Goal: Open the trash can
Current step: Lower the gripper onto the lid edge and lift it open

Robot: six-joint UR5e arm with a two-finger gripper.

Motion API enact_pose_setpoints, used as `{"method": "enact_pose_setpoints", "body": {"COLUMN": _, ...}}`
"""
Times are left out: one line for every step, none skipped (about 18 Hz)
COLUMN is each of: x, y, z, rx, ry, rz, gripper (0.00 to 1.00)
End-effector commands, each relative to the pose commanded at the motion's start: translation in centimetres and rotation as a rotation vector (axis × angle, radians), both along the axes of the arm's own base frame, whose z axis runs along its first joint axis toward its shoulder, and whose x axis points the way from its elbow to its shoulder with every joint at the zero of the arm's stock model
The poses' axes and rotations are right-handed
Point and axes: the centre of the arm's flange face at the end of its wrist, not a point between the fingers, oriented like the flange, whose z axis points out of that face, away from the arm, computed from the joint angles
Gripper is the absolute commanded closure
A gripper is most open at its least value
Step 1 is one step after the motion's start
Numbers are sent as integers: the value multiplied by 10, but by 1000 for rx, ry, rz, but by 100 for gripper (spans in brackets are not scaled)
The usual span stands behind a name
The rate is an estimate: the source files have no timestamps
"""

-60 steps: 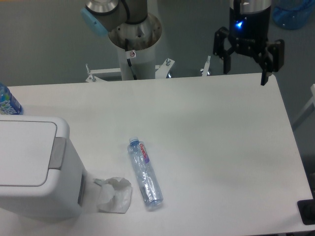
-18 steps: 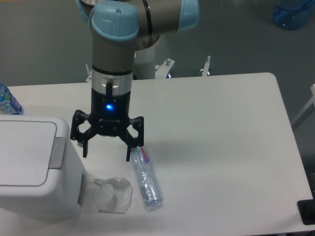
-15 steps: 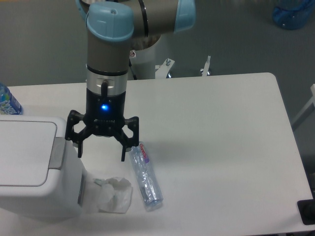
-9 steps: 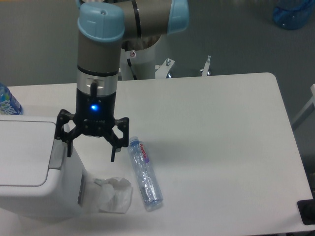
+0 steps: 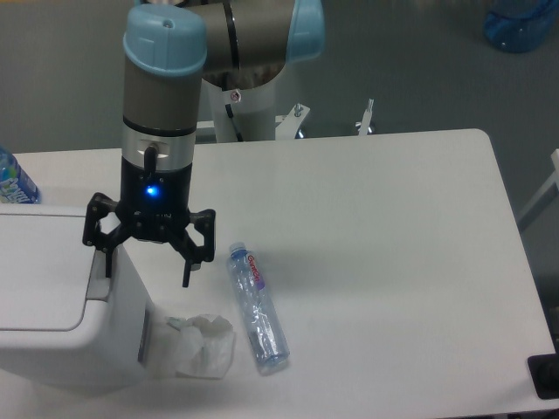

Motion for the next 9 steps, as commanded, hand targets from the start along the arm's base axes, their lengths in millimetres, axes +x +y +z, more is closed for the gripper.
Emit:
{"method": "enact_pose_setpoints", "body": {"x": 0, "y": 0, "z": -2, "rx": -3, "ry": -2, "rz": 0, "gripper": 0}}
{"method": "enact_pose_setpoints", "body": {"x": -1, "y": 1, "z": -2, "rx": -3, "ry": -2, "rz": 0, "gripper": 0}}
{"method": "enact_pose_setpoints", "body": {"x": 0, "y": 1, "z": -3, "rx": -4, "ry": -2, "rz": -1, "gripper": 0}}
{"method": "enact_pose_setpoints", "body": {"x": 0, "y": 1, "z": -3, "rx": -4, "ry": -2, "rz": -1, "gripper": 0}}
{"method": "enact_pose_setpoints", "body": {"x": -1, "y": 1, "z": -3, "rx": -5, "ry": -1, "rz": -1, "gripper": 0}}
{"method": "enact_pose_setpoints", "body": {"x": -1, "y": 1, "z": -5, "rx": -8, "ry": -3, "rz": -1, "gripper": 0}}
{"method": "enact_pose_setpoints", "body": {"x": -1, "y": 1, "z": -4, "rx": -6, "ry": -2, "rz": -1, "gripper": 0}}
{"method": "enact_pose_setpoints", "body": {"x": -1, "y": 1, "z": -5, "rx": -7, "ry": -3, "rz": -1, "gripper": 0}}
{"method": "enact_pose_setpoints", "body": {"x": -1, "y": 2, "z": -5, "rx": -7, "ry": -3, "rz": -1, "gripper": 0}}
